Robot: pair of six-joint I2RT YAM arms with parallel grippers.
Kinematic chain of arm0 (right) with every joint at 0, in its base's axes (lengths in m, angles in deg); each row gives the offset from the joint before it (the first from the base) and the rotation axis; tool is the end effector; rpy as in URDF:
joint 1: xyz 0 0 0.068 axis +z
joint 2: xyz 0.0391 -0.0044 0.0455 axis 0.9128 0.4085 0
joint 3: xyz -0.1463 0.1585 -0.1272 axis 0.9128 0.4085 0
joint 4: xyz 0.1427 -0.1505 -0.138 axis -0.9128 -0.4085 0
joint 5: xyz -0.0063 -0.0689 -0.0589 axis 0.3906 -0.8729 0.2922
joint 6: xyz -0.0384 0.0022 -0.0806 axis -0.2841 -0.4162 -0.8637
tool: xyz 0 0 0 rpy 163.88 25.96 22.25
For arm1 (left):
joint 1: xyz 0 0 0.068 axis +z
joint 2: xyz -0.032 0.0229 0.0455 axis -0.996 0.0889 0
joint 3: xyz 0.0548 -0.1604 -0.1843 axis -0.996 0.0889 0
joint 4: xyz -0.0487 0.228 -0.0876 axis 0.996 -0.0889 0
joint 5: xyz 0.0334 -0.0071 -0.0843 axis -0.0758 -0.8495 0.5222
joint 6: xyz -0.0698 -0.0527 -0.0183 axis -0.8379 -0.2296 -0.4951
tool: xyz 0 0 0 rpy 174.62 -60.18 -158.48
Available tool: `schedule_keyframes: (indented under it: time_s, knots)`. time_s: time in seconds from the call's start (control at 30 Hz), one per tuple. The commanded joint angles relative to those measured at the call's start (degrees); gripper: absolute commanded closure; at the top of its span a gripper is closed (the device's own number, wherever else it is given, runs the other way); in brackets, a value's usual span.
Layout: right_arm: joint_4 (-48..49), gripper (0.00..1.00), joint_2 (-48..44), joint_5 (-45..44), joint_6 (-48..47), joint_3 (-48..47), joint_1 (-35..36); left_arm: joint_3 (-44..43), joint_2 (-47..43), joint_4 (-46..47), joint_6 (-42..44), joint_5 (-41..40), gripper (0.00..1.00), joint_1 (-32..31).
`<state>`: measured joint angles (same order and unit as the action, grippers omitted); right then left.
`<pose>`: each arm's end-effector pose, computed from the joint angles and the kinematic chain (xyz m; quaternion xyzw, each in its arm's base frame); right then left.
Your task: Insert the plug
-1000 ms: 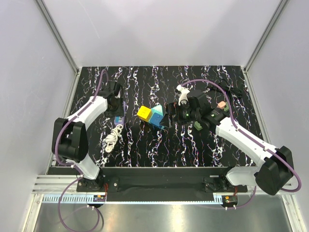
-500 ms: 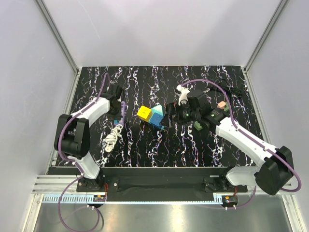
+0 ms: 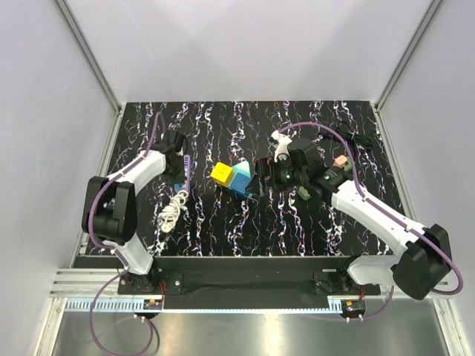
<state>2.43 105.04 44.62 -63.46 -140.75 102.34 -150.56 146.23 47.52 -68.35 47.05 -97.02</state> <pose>0.2354 0.2064 0.2608 -0.1954 0.8554 0.3483 0.3297 0.3231 -0.0589 0.1388 -0.0650 0.9801 0.0154 0.1871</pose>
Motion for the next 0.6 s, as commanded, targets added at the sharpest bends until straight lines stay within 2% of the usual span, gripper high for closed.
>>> schedule_keyframes:
  time_s: [0.0, 0.07, 0.17, 0.2, 0.23, 0.3, 0.43, 0.57]
  knots:
    - [2.0, 0.0, -1.8, 1.0, -0.3, 0.2, -0.4, -0.1, 5.4, 0.3, 0.7, 0.3, 1.0, 0.9]
    - [2.0, 0.0, -1.8, 0.9, -0.3, 0.2, -0.3, -0.3, 5.8, 0.1, 0.8, 0.3, 1.0, 1.0]
    - [2.1, 0.0, -1.6, 0.9, -0.4, 0.2, -0.3, -1.6, 5.7, -0.4, 1.0, 0.3, 0.82, 1.0]
    - [2.1, 0.0, -1.6, 0.9, -0.3, 0.1, -0.3, -2.1, 5.4, -1.2, 1.0, 0.3, 0.72, 1.0]
    - [2.0, 0.0, -1.4, 1.0, -0.3, 0.1, -0.4, -3.0, 5.4, -1.7, 1.1, 0.2, 0.67, 0.9]
    - [2.1, 0.0, -1.2, 1.1, -0.2, -0.1, -0.3, -4.2, 5.1, -3.0, 1.3, 0.2, 0.64, 0.9]
    - [2.1, 0.0, -1.1, 1.3, -0.2, -0.3, -0.4, -6.7, 4.5, -4.6, 1.3, 0.3, 0.47, 0.9]
    - [2.0, 0.0, -1.5, 1.0, -0.3, -0.5, -0.3, -8.1, 3.8, -5.8, 1.9, 0.7, 0.43, 0.9]
